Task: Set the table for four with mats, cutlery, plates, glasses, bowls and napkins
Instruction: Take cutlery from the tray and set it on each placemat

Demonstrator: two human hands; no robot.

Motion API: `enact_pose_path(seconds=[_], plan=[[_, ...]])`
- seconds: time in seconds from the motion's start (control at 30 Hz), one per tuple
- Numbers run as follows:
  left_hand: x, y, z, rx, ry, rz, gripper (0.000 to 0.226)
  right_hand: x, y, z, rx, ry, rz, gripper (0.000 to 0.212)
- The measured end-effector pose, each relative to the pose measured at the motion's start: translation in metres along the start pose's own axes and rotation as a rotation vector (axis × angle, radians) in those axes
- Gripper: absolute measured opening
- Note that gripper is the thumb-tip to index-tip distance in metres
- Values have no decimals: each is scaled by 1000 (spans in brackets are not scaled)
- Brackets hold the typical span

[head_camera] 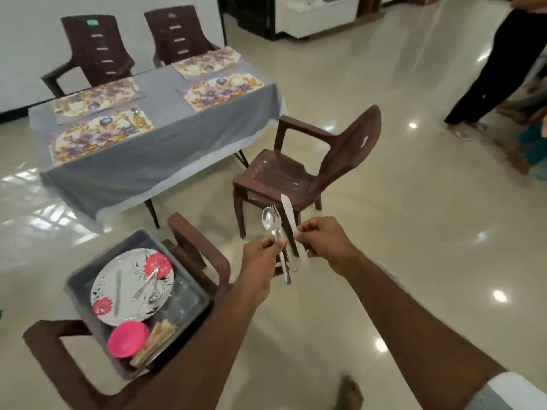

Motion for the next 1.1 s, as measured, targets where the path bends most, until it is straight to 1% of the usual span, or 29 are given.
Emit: enact_pose_path(seconds=[0.1, 0.17, 0.27, 0.37, 0.57, 0.7, 0.87, 0.97, 1.1], plan=[[12, -59, -31, 34, -24, 74, 17, -14, 55, -31, -92, 25, -2, 8], [23, -90, -55, 87, -26, 104, 17, -23, 88, -54, -147, 46, 20, 6], [45, -125, -96, 165, -48, 147, 18, -41, 130, -91, -225, 77, 42, 3], [63, -154, -154, 264, -75, 184, 17, -62, 171, -141, -302, 127, 84, 3], [114, -208, -293, 310, -140, 273, 16, -101, 257, -263, -333, 144, 94, 6], [156, -248, -390, 317, -131, 337, 15, -136, 322, -352, -345, 158, 149, 5], [204, -283, -495, 347, -137, 366, 12, -169, 381, -456, -355, 162, 156, 7], [228, -297, -561, 405, -150, 389, 14, -184, 409, -521, -362, 159, 139, 10], [250, -316, -655, 489, -121, 449, 14, -205, 446, -620, -420, 170, 212, 10]])
Point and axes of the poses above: each hand's wrist, its own z-axis away from the middle knuckle, its own y-axis out of the back of the hand, x = y × z, the point moved 5 cm from there along -z, towards the middle knuckle, and after that the axes turned 9 degrees about -x, right-handed, at the moved point
